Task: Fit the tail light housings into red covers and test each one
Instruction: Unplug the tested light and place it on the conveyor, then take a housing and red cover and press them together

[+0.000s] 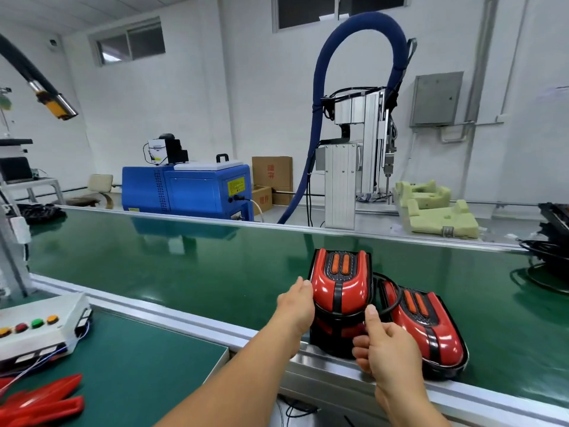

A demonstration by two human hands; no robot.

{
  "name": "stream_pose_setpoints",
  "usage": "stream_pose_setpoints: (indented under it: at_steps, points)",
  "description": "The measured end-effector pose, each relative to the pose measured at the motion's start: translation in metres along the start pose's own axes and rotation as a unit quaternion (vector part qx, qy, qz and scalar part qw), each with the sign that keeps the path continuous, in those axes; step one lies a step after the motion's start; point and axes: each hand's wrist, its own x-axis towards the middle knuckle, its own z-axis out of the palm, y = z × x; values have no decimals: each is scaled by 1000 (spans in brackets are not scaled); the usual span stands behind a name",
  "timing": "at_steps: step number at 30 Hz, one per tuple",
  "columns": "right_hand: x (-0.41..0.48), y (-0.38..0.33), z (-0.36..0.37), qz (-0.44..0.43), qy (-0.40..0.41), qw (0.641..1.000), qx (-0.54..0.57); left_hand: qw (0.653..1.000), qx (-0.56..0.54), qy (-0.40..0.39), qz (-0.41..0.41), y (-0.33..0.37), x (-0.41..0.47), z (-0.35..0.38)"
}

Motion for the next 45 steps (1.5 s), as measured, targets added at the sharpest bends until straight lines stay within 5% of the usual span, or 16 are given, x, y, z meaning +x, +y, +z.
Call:
stream_pose_setpoints:
  at_steps: [7,19,30,37,45]
  points:
    - [-22,-7,24,-81,6,997,-17,999,12,39,-1,1,-11,-23]
    - [-83,-20,162,-98,-203,973,44,986,27,160,33,-22,-84,-135]
    - [-235,-27,288,-131,-400,907,-2,912,-25,407,33,-87,-204,-290]
    - [-347,-37,334,-198,-473,858,-26,866,-31,495,57,-116,-269,-335]
    - [-435,-14,355,-162,-567,808,7,804,-2,591,61,-143,-331,-372]
